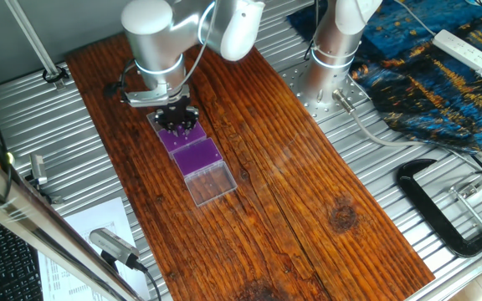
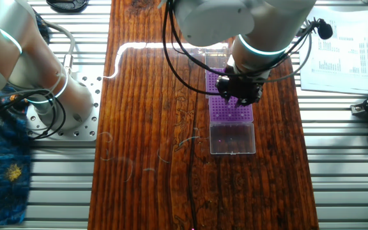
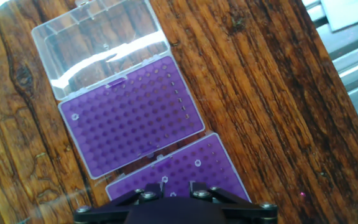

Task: Transfer all small pipette tips from one holder to another

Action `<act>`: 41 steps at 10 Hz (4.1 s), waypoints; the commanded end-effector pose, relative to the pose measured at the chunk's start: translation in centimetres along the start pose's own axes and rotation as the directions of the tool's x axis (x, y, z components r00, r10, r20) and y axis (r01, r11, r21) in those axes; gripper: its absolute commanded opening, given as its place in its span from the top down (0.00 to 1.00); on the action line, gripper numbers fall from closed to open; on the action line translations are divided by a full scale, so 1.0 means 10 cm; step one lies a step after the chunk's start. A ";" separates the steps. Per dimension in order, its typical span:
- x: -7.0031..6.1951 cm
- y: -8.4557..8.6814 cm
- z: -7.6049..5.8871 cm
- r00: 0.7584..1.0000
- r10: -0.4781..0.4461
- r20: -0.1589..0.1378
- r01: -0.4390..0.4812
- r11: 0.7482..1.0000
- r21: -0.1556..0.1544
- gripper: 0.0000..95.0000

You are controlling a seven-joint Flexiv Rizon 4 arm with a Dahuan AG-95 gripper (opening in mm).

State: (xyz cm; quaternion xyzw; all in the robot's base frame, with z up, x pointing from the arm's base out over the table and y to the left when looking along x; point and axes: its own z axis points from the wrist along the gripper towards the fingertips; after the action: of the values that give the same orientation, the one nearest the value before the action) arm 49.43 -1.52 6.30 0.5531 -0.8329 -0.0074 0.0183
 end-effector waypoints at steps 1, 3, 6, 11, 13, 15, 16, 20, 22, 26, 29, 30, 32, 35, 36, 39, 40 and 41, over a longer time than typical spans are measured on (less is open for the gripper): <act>0.01 -0.01 0.02 1.000 -0.002 0.001 0.002 1.000 0.002 0.80; 0.04 -0.02 0.04 1.000 -0.010 0.003 0.010 1.000 0.001 0.80; 0.04 -0.02 0.04 1.000 -0.011 0.001 0.011 1.000 0.002 0.80; 0.05 -0.01 0.06 1.000 -0.014 0.003 0.014 1.000 0.001 0.80; 0.05 0.01 0.06 1.000 -0.011 0.003 0.011 1.000 0.001 0.80; 0.06 0.01 0.07 1.000 -0.009 0.005 0.009 1.000 0.001 0.80; 0.06 0.01 0.08 1.000 -0.008 0.006 0.008 1.000 0.000 0.80; 0.06 0.01 0.11 1.000 -0.006 0.009 0.006 1.000 0.001 0.80; 0.06 0.01 0.11 1.000 -0.004 0.012 0.004 1.000 0.000 0.80; 0.06 0.01 0.11 1.000 0.001 0.016 -0.001 1.000 -0.004 1.00; 0.06 0.01 0.09 1.000 0.011 0.015 -0.011 1.000 -0.004 1.00; 0.06 0.01 0.07 1.000 0.011 0.015 -0.011 1.000 -0.004 1.00; 0.06 0.02 0.01 1.000 0.017 0.013 -0.017 1.000 -0.006 1.00; 0.05 0.03 -0.10 1.000 0.018 0.009 -0.018 1.000 -0.006 1.00; 0.04 0.03 -0.14 1.000 0.018 0.008 -0.018 1.000 -0.006 1.00; 0.00 0.01 -0.28 1.000 0.017 -0.004 -0.017 1.000 -0.007 1.00; -0.02 0.01 -0.34 0.999 0.033 -0.010 -0.033 0.999 -0.014 1.00; -0.04 0.02 -0.36 0.999 0.046 -0.010 -0.046 0.999 -0.014 1.00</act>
State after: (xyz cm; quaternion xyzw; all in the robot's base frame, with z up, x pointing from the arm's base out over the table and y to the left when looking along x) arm 49.48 -1.12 9.90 0.5361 -0.8436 -0.0114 0.0287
